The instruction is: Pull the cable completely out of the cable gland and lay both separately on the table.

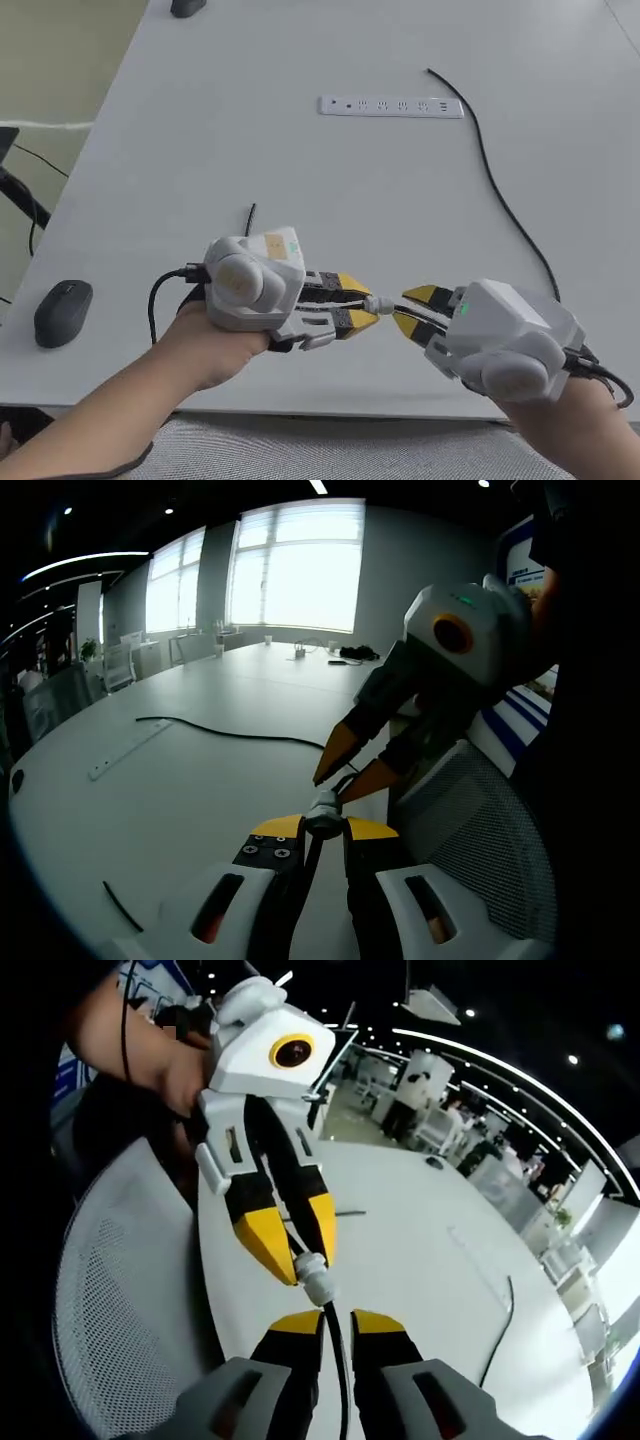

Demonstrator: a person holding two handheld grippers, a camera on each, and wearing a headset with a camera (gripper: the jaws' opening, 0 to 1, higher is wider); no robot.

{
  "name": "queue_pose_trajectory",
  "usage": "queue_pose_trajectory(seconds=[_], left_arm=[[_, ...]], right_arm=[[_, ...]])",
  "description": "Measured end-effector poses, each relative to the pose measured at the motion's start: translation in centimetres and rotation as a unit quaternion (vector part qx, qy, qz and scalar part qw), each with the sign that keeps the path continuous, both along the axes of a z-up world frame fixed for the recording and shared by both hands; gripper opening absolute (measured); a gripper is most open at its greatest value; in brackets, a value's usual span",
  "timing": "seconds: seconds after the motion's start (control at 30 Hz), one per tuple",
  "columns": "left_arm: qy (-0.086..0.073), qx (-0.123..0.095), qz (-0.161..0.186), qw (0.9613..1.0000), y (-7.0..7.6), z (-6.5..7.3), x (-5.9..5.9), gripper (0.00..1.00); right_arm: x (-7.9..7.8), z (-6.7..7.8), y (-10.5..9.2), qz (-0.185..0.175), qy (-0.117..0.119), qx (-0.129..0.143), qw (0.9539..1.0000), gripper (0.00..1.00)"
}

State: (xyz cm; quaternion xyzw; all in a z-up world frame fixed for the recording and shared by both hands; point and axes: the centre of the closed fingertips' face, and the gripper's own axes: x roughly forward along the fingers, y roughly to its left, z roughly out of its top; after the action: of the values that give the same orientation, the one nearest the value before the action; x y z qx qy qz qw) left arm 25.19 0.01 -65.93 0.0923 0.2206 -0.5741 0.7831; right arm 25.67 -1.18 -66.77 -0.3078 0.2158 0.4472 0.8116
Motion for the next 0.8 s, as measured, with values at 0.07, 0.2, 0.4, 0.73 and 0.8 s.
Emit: queue_pose_trajectory(seconds=[0.07, 0.2, 0.4, 0.73, 0.8], left_arm=[[0.001, -0.002, 0.001, 1.0000, 0.04, 0.04, 0.04, 0.15], [0.000, -0.001, 0.001, 1.0000, 0.07, -0.04, -0.02, 0.15], [-0.002, 0.002, 0.000, 1.0000, 0.10, -0.38, -0.16, 0.15], [0.000, 0.003, 0.000, 1.0000, 0.32, -0.44, 0.02, 0.15], [-0.001, 0.002, 0.000, 1.0000, 0.40, -0.35, 0.09, 0.15]], right_arm=[[-0.10, 0.03, 0.13, 0.004, -0.002, -0.001, 1.0000, 0.03], [-0.26, -0.13, 0.24, 0.008, 0.000, -0.006, 1.0000, 0.01], [-0.51, -0.45, 0.25, 0.009, 0.005, -0.009, 0.9999, 0.01], [-0.10, -0.79, -0.03, -0.014, 0.024, 0.001, 0.9996, 0.00], [0.10, -0.89, -0.26, -0.020, 0.024, 0.001, 0.9995, 0.00]])
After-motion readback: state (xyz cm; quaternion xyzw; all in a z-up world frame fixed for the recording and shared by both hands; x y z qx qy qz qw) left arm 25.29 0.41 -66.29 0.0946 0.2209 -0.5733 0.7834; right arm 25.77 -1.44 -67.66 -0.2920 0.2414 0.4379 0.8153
